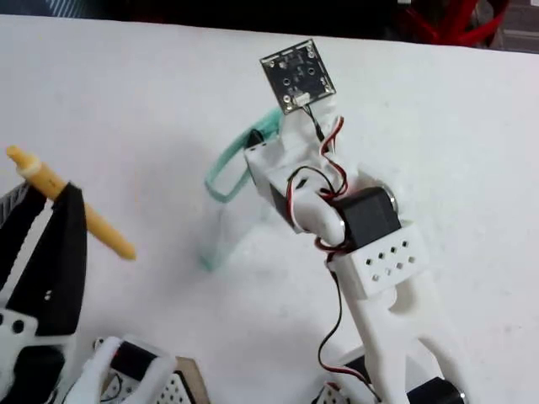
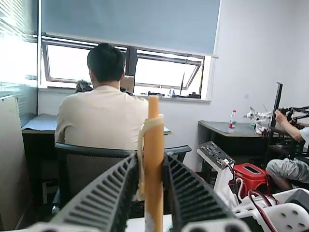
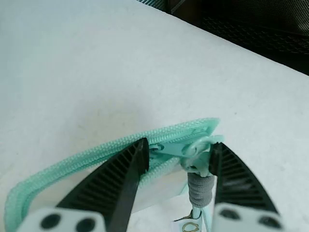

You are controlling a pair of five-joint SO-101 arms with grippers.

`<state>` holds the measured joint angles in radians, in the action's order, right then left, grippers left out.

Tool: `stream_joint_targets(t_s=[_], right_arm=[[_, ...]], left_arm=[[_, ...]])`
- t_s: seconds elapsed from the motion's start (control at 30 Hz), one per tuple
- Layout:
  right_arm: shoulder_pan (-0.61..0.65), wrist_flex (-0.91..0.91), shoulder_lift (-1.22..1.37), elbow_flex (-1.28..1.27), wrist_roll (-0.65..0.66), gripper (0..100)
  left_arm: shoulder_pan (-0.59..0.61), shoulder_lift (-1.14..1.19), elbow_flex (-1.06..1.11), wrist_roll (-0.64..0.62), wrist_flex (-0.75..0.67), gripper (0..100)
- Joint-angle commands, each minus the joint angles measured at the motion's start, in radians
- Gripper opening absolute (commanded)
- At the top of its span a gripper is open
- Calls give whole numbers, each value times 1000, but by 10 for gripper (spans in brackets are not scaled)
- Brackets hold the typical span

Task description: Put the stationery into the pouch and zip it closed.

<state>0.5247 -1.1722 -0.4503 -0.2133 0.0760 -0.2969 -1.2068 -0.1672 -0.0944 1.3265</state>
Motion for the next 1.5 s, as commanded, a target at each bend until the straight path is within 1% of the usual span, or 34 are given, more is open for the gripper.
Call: stream_joint_targets(t_s=[0.0,0.1,0.17,0.3,0.37,0.5,0.6,0.67,0.73,0.9,1.1,1.27,1.47], right_arm=[[-7,-4,21,-60,-8,204],[-7,-4,21,-60,-8,204],[-10,-1,19,-60,-8,204],[-15,7,18,-61,-8,204],[-13,8,21,-61,-8,204],[-13,8,19,-61,-8,204],[-13,8,18,-61,-8,204],[-13,8,18,-61,-8,204],[-13,8,15,-61,-8,204],[-15,8,15,-61,-8,204],[-16,8,22,-61,-8,204],[-50,15,13,-61,-8,204],[-54,16,15,-61,-8,204]], left_arm=[[-8,-97,281,11,-236,43],[-7,-160,477,11,-411,46],[-8,-168,571,11,-523,46],[-22,-147,677,5,-738,46],[-51,-94,687,8,-799,46],[-113,18,672,8,-818,42],[-148,56,643,9,-819,42],[-150,76,631,6,-821,42],[-145,97,641,6,-855,42],[-143,147,746,6,-931,42],[-143,150,884,5,-1005,42],[-142,150,954,5,-1031,42],[-124,148,1008,6,-1031,42]])
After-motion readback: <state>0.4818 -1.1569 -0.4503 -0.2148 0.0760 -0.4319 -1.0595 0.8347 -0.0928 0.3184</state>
